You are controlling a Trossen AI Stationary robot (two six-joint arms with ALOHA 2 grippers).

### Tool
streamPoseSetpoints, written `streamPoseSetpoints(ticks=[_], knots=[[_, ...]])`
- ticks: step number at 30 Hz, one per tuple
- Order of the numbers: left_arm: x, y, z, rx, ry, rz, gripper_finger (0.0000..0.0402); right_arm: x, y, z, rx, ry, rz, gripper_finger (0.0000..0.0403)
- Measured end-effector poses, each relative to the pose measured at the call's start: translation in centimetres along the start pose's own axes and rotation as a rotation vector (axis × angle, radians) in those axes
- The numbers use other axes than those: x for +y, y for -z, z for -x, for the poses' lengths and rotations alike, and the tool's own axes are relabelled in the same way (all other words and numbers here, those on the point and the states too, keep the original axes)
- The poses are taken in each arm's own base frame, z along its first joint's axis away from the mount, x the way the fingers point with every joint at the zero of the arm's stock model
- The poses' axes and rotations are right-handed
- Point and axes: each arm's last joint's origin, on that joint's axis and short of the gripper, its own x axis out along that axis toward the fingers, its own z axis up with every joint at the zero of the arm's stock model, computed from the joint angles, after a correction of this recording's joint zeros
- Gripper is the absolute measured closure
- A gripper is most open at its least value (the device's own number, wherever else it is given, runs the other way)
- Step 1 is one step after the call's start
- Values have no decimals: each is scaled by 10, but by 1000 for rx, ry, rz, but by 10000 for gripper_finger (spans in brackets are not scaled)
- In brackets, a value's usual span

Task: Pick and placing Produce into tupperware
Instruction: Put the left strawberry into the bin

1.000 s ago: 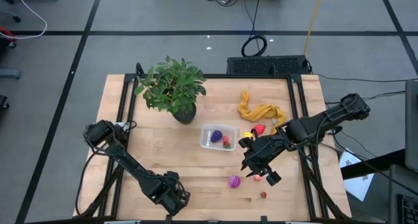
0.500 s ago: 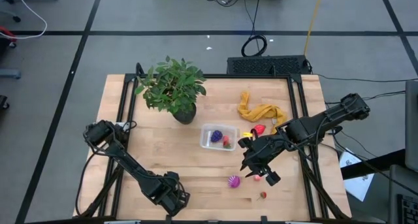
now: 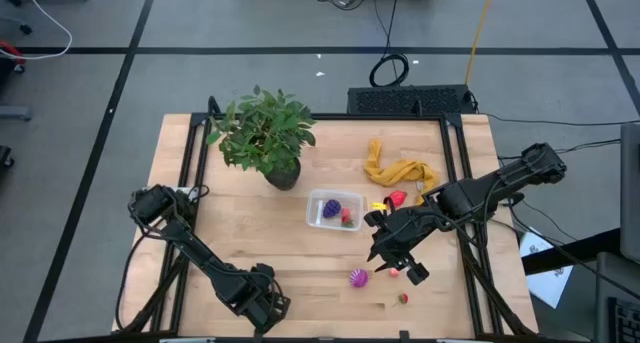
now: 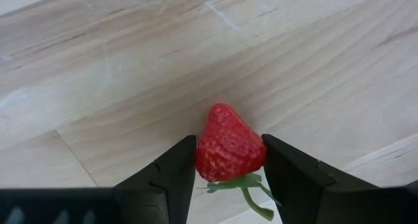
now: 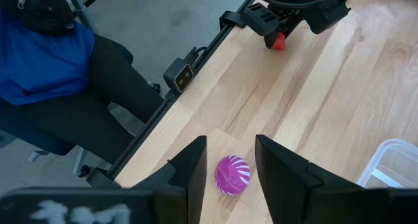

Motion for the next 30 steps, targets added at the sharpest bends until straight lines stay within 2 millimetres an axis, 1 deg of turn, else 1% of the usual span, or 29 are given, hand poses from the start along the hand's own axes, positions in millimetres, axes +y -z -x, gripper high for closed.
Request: streamPoseSetpoints(ticks=[2, 4, 7, 14, 17, 21, 30], knots=[[-2, 0, 1, -25, 6, -10, 225, 0, 0, 0, 0, 0, 0, 284], [-4, -5, 2, -81, 17, -17, 225, 0, 0, 0, -2, 0, 0, 284], [-11, -11, 5, -115, 39, -43, 225, 0, -1, 0, -12, 0, 3, 284], [-26, -33, 10, -116, 53, -139, 225, 0, -1, 0, -13, 1, 3, 284], [-29, -39, 11, -109, 53, -163, 225, 0, -1, 0, -11, 0, 2, 284], [-26, -39, 11, -83, 19, -158, 225, 0, 0, 0, -3, 0, 1, 284], [-26, -39, 11, -84, 20, -176, 225, 0, 0, 0, 1, 0, -1, 284]])
